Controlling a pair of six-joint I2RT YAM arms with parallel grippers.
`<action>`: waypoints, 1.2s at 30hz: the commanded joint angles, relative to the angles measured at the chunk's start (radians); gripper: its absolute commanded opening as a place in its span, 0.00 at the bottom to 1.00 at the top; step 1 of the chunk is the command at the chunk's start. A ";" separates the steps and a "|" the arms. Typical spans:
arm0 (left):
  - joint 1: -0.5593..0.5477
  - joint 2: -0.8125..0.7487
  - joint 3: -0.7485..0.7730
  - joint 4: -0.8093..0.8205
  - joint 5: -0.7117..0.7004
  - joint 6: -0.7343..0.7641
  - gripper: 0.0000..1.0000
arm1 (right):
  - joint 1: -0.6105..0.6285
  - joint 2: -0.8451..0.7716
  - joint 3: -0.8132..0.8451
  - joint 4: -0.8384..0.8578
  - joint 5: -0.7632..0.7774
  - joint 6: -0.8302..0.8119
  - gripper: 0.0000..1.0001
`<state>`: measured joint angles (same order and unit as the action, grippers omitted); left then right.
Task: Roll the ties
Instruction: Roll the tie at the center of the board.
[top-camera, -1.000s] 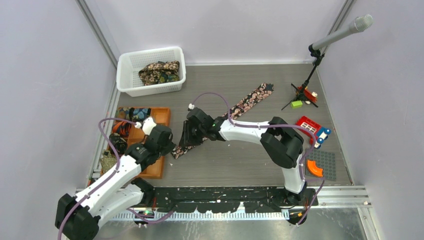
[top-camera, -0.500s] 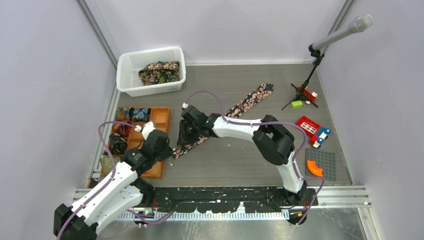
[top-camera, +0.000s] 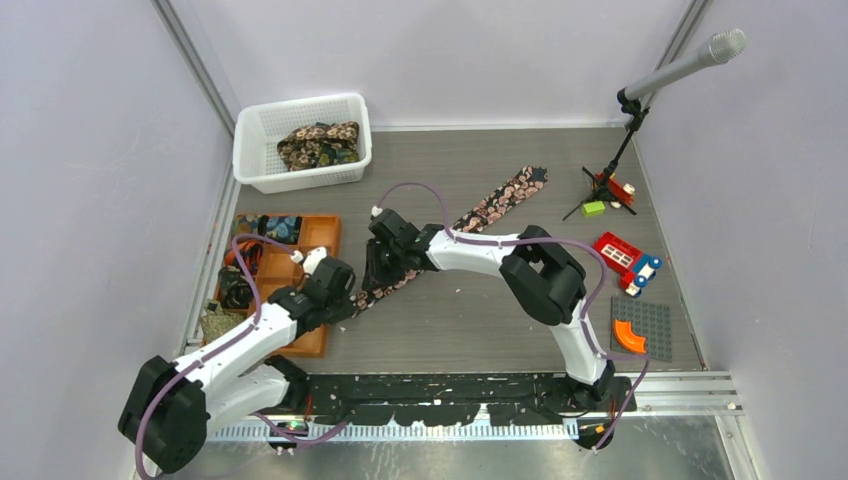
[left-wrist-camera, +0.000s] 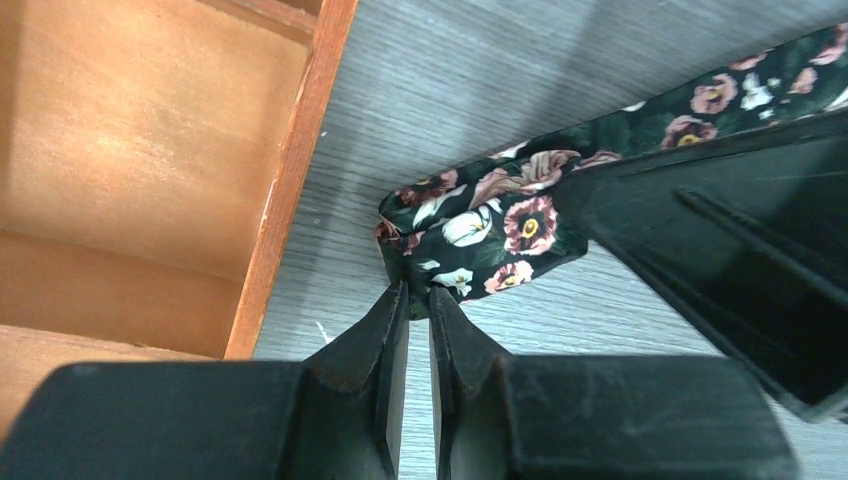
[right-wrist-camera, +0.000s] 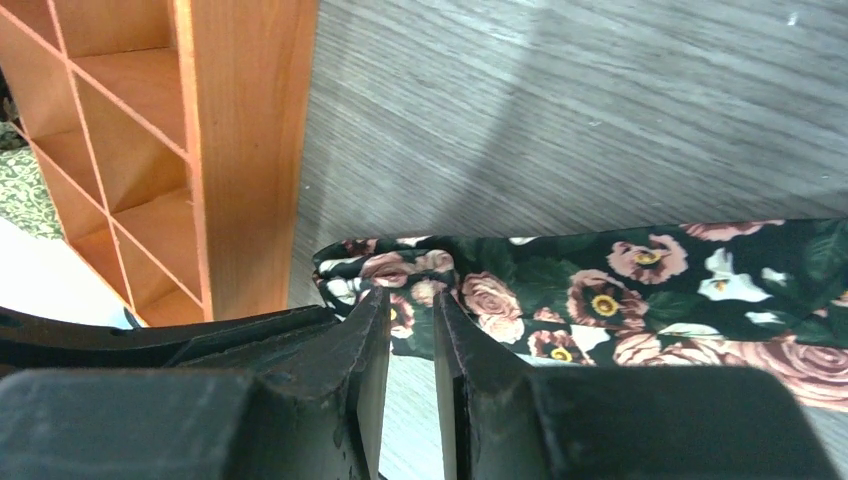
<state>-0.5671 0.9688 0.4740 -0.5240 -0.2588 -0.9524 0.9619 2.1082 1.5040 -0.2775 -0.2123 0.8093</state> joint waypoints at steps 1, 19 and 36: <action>0.004 0.031 -0.024 0.068 -0.006 0.016 0.15 | -0.006 0.015 -0.021 0.034 -0.020 -0.013 0.28; 0.005 -0.040 0.107 -0.093 -0.035 0.054 0.22 | -0.008 -0.011 -0.002 0.012 -0.001 -0.047 0.32; 0.099 0.303 0.357 -0.175 -0.021 0.257 0.23 | 0.065 -0.246 -0.202 0.005 0.135 0.013 0.44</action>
<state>-0.5041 1.2003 0.7666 -0.6743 -0.3023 -0.7719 0.9745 1.9450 1.3495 -0.2817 -0.1547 0.7891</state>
